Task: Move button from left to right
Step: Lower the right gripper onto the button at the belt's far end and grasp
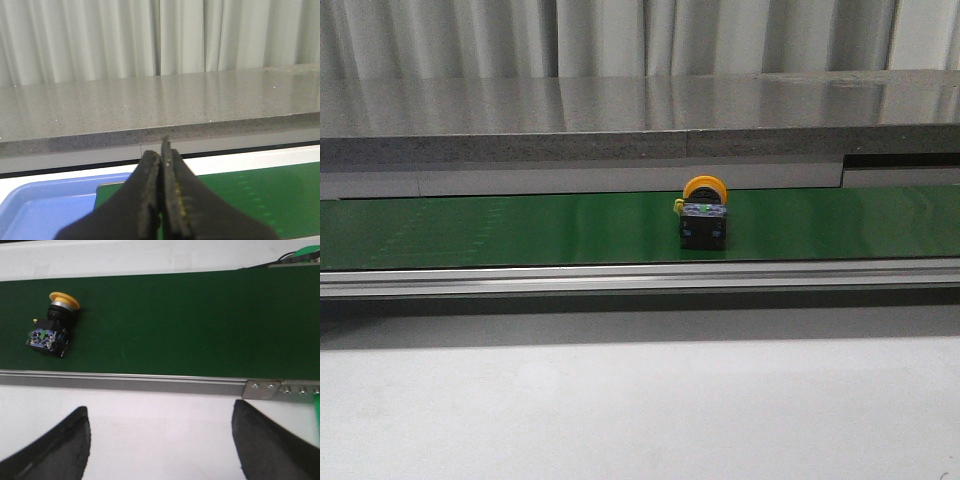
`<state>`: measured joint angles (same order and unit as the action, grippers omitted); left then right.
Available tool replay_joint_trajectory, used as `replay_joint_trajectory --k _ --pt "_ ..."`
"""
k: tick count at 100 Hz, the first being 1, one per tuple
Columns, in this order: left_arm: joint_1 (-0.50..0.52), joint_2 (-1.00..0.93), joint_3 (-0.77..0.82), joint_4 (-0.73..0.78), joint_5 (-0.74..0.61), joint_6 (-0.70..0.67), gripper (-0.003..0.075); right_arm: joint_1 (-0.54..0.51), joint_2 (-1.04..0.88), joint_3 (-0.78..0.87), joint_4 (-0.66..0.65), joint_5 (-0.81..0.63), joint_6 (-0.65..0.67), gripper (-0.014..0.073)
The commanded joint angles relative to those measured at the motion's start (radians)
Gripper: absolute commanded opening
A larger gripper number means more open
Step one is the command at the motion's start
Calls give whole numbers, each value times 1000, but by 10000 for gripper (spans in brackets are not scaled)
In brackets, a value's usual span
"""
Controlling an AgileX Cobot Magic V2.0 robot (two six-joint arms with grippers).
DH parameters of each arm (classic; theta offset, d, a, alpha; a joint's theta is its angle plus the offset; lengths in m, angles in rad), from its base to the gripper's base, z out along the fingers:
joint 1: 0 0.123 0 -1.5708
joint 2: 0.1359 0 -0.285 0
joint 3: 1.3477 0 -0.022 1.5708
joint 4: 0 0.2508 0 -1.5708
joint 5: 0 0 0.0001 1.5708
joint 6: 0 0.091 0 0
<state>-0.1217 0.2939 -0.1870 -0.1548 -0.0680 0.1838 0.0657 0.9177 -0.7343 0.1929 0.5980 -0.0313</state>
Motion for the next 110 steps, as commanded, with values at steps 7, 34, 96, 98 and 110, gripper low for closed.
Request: replay_joint_trajectory --k 7,34,96,98,110 --pt "-4 4 -28 -3 -75 -7 -21 46 150 -120 22 -72 -12 582" --pt "-4 4 -28 -3 -75 -7 -20 127 413 -287 22 -104 -79 582" --pt "-4 4 -28 -3 -75 -7 -20 205 706 -444 -2 -65 -144 582" --pt "-4 4 -28 -3 -75 -7 -20 205 714 -444 -2 -63 -144 582" --pt "-4 4 -28 -3 -75 -7 -21 205 744 -444 -2 -55 -144 582"
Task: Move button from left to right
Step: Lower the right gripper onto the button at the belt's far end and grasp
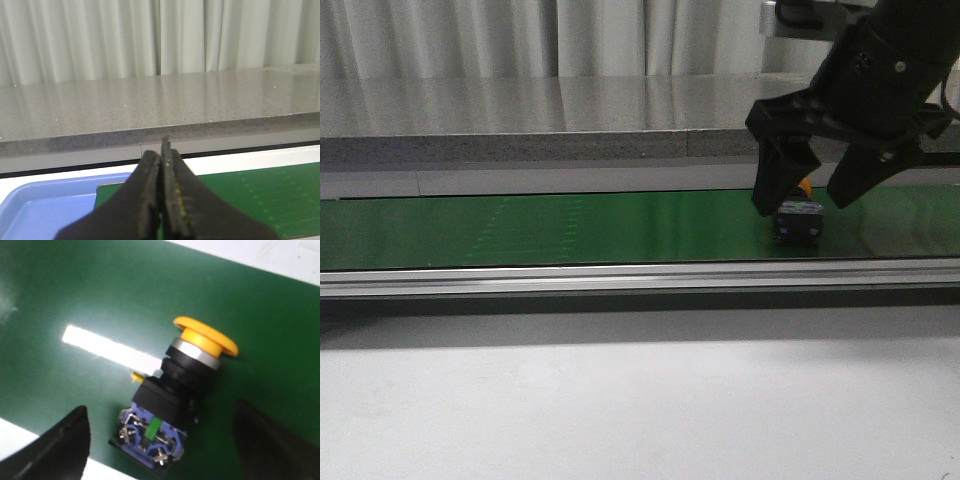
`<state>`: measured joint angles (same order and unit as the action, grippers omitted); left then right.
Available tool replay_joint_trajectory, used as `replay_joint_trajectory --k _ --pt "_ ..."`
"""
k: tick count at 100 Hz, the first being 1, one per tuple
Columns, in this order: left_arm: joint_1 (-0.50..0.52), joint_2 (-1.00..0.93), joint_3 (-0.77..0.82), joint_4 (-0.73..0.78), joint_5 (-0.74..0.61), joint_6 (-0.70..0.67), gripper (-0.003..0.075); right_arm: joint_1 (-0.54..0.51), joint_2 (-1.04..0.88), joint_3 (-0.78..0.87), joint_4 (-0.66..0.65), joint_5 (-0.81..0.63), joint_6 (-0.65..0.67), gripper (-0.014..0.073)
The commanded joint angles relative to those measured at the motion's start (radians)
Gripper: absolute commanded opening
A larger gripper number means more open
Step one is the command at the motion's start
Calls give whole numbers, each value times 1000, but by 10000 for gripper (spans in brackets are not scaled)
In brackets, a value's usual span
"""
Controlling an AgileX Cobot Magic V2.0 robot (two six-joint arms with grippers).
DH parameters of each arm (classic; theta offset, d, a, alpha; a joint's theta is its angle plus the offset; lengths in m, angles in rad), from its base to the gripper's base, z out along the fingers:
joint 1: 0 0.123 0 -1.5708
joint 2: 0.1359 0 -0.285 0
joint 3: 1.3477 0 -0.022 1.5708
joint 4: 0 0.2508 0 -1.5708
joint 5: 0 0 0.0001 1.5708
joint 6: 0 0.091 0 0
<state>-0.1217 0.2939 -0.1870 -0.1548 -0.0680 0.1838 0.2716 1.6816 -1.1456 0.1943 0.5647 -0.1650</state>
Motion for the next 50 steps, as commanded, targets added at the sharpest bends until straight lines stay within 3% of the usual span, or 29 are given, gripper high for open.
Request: replay_joint_trajectory --k 1,13,34,50 --pt "-4 4 -28 -3 -75 -7 -20 -1 -18 -33 -4 -22 -11 581" --pt "-4 4 -28 -3 -75 -7 -20 -1 -7 -33 -6 -14 -11 545" --pt "-4 4 -28 -3 -75 -7 -21 -1 -7 -33 -11 4 -11 221" --pt "-4 4 -28 -3 -75 -7 -21 -17 -14 -42 -32 24 -10 205"
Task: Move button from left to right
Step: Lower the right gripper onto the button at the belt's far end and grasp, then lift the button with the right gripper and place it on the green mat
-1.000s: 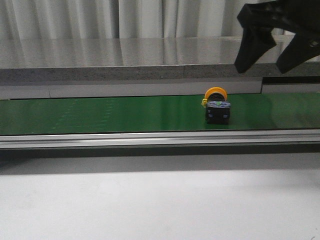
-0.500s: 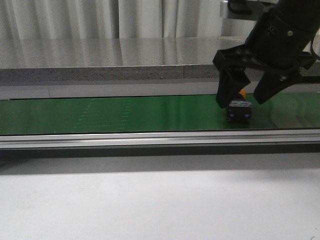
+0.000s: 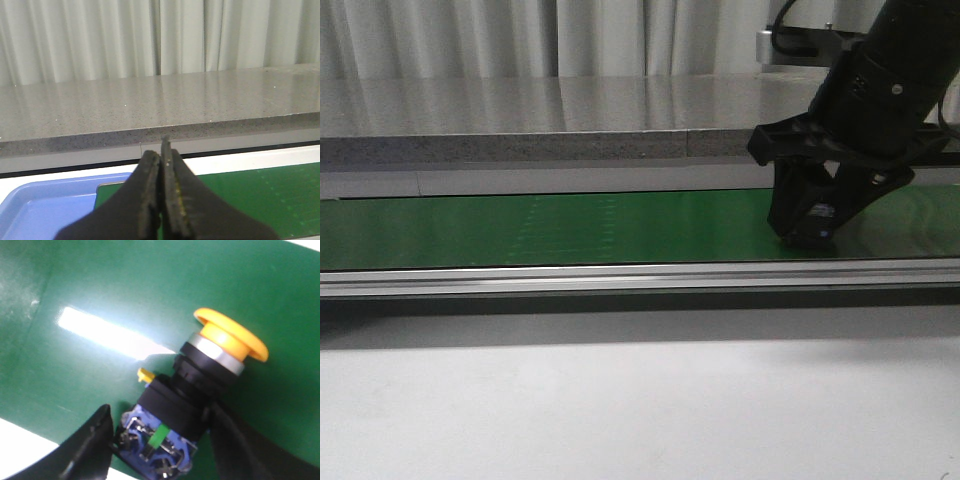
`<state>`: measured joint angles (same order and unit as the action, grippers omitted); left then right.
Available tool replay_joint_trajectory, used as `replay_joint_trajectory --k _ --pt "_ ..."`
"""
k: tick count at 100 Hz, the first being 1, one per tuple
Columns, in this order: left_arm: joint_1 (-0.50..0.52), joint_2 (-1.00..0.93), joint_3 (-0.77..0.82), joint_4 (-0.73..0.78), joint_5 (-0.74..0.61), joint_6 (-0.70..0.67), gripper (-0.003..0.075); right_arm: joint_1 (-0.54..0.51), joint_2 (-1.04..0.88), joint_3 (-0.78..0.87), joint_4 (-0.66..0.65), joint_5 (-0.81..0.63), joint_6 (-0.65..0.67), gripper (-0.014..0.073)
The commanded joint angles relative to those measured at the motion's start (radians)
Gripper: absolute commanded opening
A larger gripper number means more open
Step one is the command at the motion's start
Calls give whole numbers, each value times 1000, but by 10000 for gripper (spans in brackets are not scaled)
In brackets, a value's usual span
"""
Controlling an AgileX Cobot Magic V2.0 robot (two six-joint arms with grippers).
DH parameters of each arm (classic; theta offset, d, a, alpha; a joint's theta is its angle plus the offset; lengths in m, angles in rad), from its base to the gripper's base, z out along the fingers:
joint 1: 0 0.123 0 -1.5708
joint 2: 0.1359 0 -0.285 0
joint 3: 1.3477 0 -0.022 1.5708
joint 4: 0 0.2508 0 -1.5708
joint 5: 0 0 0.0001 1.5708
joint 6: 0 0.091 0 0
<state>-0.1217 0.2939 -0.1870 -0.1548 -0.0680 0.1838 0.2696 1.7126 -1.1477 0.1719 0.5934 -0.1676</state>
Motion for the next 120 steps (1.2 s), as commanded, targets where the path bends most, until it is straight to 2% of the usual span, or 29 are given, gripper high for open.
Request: replay_joint_trajectory --k 1,17,33,48,83,98,120 --pt "-4 4 -28 -3 -75 -7 -20 -18 -45 -41 -10 -2 -7 205" --pt "-4 4 -28 -3 -75 -7 -20 -94 -65 -98 -24 62 -7 205" --pt "-4 4 -28 -3 -75 -7 -21 -219 -84 -182 -68 122 -7 205" --pt "-4 4 -28 -3 -75 -7 -20 -356 -80 -241 -142 108 -7 205" --pt "-4 4 -28 -3 -75 -7 -20 -636 -78 -247 -256 59 -9 205" --pt "-4 4 -28 -3 -75 -7 -20 -681 -39 -247 -254 50 -43 205" --pt "-4 4 -28 -3 -75 -7 -20 -681 62 -247 -256 92 -52 205"
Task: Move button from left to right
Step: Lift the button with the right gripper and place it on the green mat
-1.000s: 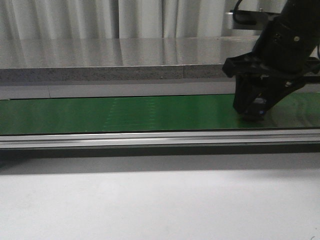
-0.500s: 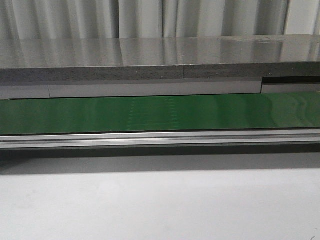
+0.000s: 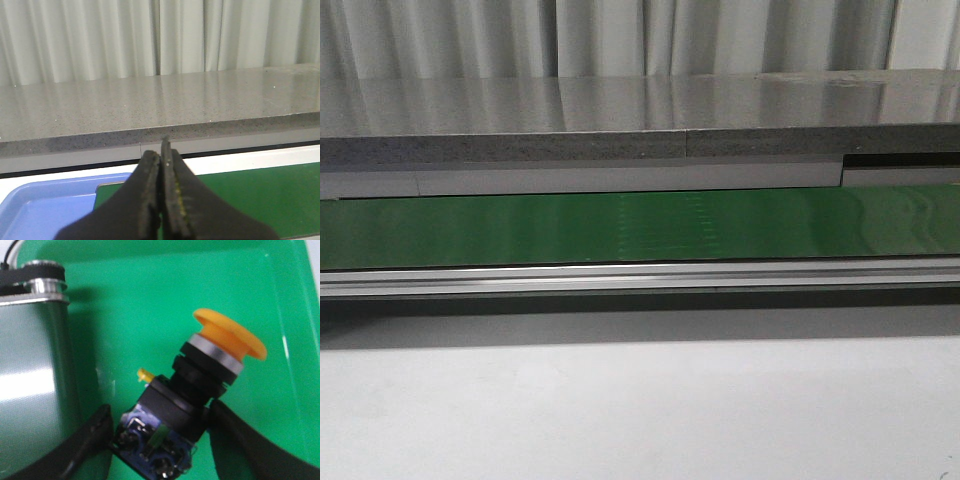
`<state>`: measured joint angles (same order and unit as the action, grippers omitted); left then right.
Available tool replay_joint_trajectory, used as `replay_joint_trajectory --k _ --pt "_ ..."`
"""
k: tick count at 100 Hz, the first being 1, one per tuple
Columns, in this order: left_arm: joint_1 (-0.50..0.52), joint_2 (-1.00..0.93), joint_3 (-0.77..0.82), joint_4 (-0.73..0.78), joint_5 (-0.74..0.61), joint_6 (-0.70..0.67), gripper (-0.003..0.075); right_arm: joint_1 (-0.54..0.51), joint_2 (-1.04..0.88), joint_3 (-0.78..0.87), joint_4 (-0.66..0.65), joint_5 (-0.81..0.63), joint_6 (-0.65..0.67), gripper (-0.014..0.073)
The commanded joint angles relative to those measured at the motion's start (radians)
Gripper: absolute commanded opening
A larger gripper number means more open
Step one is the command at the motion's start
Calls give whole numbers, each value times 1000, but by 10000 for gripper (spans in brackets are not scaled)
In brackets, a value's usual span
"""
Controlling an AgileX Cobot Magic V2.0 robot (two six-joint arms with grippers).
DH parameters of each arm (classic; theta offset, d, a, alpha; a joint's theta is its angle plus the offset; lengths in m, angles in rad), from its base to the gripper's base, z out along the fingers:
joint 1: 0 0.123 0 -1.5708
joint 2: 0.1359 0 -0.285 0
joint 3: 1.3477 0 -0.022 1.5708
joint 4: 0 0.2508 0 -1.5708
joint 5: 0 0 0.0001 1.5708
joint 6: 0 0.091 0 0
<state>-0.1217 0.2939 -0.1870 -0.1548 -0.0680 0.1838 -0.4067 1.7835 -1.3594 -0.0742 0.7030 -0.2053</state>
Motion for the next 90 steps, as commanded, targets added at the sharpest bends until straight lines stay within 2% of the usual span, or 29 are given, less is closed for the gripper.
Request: replay_joint_trajectory --k 1,32,50,57,76,90 --pt "-4 4 -28 -3 -75 -7 -20 -5 -3 -35 -10 -16 -15 205" --pt "-4 4 -28 -3 -75 -7 -20 -5 79 -35 -15 12 -15 206" --pt "-4 4 -28 -3 -75 -7 -20 -5 80 -35 33 4 -15 213" --pt "-4 4 -28 -3 -75 -7 -21 -5 81 -35 37 1 -15 253" --pt "-4 4 -28 -3 -75 -7 -21 -5 81 -35 38 -2 -15 433" --pt "-4 4 -28 -3 -75 -7 -20 -5 81 -35 38 -11 -15 485"
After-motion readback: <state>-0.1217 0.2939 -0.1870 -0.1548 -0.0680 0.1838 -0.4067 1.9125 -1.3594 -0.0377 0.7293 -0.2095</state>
